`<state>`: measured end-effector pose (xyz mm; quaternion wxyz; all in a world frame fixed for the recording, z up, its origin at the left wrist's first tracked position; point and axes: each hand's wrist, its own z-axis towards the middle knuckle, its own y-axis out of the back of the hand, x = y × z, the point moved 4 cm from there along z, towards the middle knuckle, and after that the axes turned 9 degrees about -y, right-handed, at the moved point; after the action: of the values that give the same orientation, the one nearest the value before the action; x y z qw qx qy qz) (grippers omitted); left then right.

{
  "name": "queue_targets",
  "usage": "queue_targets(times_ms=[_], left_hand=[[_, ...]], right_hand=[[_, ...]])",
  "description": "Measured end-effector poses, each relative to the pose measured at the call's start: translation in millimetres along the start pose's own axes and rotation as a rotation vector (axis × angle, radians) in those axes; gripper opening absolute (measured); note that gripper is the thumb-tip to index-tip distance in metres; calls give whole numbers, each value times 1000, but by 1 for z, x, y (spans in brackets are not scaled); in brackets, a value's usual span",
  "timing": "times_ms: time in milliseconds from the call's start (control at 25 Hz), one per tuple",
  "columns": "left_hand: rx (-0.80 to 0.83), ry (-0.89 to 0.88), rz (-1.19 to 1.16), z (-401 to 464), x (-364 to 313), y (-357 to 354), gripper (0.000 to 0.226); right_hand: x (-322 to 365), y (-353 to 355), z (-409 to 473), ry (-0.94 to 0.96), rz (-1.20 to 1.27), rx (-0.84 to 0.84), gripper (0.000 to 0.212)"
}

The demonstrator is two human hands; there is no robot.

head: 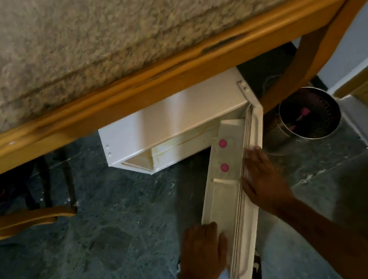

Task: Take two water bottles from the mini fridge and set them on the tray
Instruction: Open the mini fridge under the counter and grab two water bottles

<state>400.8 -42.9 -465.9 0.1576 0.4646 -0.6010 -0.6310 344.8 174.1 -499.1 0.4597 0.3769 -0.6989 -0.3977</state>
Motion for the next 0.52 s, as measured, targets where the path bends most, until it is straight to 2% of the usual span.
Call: queue_targets(times_ms=[160,240,440,520], left_hand=[[7,-37,38,58,44,17,24],[52,-75,119,97,65,19,30],[104,-397,221,190,68,7,35],[145,-563,206,215,59,-3,45]], right_hand=[[-5,4,-11,-102,107,-23,66],[-4,2,-18,-129,144,-53,64],[3,3,-26,-308,130,-190,64],[12,0,-32,-489,125,-252,60]])
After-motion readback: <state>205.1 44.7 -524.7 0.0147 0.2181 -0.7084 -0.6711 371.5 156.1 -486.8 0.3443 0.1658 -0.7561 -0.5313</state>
